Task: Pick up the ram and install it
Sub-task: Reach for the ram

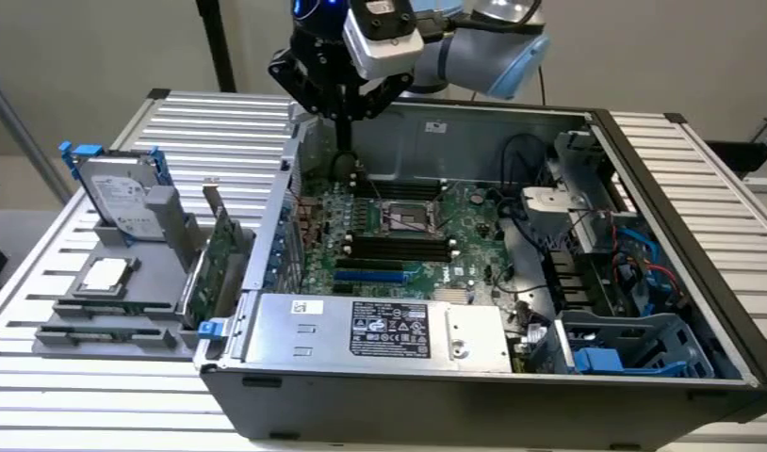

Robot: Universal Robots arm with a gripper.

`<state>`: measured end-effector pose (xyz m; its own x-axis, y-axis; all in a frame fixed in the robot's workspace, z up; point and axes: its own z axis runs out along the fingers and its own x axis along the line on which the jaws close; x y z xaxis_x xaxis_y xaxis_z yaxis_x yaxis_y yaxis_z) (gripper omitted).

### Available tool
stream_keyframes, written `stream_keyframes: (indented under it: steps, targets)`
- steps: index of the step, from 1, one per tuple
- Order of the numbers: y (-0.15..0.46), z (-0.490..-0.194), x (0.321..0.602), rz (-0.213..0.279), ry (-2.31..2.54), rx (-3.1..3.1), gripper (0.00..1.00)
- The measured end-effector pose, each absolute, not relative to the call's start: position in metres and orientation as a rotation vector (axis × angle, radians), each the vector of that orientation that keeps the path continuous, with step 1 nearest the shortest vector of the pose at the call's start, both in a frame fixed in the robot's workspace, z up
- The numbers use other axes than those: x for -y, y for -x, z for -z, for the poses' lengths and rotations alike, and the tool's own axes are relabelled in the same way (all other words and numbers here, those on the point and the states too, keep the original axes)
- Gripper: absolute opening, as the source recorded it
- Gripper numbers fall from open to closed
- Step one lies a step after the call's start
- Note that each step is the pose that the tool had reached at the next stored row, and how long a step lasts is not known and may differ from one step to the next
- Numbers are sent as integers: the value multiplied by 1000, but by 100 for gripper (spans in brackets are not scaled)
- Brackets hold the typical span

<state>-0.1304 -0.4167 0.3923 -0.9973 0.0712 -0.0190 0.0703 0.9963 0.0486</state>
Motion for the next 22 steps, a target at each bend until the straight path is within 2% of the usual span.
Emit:
stream_keyframes:
  steps: [8, 22]
  targets:
    - [154, -391, 437, -75, -110, -3118, 0]
    - [209, -386, 455, -72, -110, -3118, 0]
